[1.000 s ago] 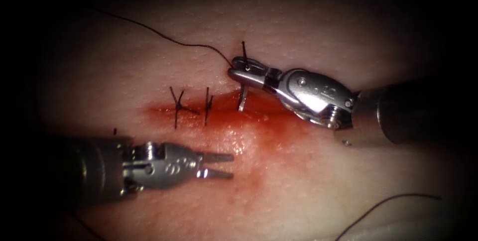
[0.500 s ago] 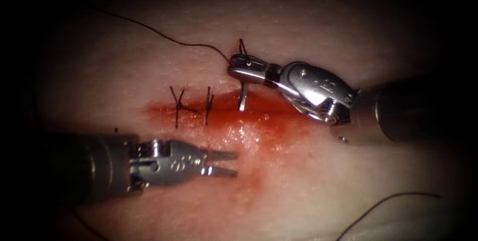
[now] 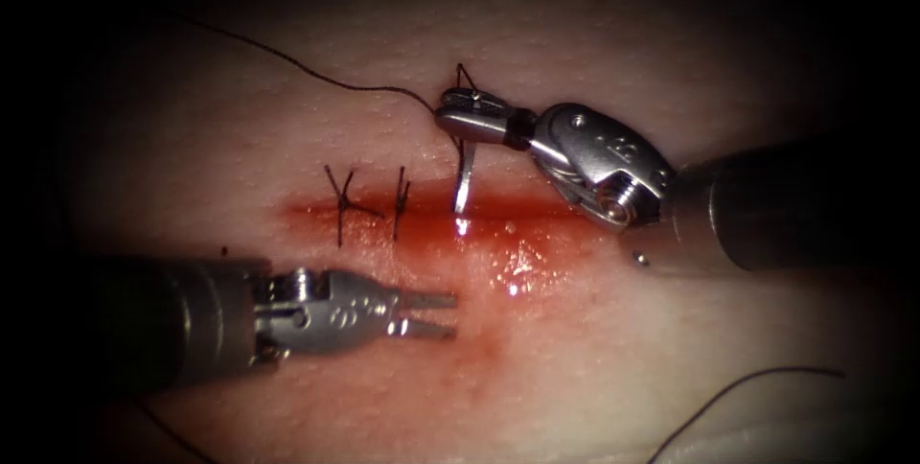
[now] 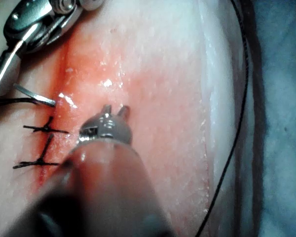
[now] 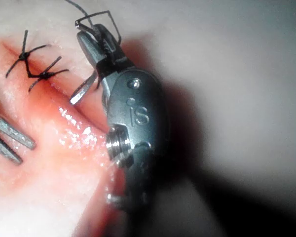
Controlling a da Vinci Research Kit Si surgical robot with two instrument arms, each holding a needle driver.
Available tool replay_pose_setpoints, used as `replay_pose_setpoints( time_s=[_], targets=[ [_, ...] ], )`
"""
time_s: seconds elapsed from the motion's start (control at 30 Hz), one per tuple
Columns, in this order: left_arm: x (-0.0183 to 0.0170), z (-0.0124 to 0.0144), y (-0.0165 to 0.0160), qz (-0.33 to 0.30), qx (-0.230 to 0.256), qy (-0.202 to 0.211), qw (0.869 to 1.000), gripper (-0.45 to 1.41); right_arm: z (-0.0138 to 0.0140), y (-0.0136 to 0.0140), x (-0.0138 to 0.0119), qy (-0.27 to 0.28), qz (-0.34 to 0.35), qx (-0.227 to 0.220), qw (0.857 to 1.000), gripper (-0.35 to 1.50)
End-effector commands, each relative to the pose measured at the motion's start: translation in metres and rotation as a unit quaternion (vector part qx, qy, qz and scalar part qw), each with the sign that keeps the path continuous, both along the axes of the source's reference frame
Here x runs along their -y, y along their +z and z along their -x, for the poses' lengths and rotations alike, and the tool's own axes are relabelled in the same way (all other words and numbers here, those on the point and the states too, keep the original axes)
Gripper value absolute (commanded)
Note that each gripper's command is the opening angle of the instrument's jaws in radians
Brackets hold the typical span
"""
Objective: Wound Closure
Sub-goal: Throw the needle through the bottom portion of the incision.
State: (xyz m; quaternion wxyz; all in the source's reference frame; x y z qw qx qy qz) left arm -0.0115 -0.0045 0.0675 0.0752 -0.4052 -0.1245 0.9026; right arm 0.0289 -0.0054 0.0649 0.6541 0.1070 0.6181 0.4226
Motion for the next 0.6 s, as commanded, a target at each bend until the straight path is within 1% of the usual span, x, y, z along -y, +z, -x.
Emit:
replay_pose_setpoints(
  time_s=[0.03, 0.1, 0.3, 0.43, 0.6],
  targets=[
    [0.0000, 0.0005, 0.0007, 0.001, 0.000, 0.001, 1.000, -0.05, -0.0009, 0.0005, 0.0000, 0.000, -0.006, -0.003, 1.000, -0.35],
    [-0.0001, 0.0004, 0.0010, -0.002, 0.000, -0.001, 1.000, -0.05, -0.0009, 0.0005, 0.0001, 0.002, -0.026, -0.008, 1.000, -0.35],
    [-0.0001, 0.0003, 0.0009, -0.002, 0.000, -0.001, 1.000, -0.05, -0.0010, 0.0006, 0.0007, 0.001, -0.054, -0.013, 0.998, -0.35],
    [-0.0001, 0.0002, 0.0009, -0.002, -0.001, 0.001, 1.000, -0.05, -0.0012, 0.0003, 0.0012, -0.002, -0.081, -0.031, 0.996, -0.35],
    [-0.0001, 0.0002, 0.0009, -0.002, -0.001, 0.001, 1.000, -0.05, -0.0015, 0.0002, 0.0012, -0.001, -0.115, -0.053, 0.992, -0.35]
  ],
)
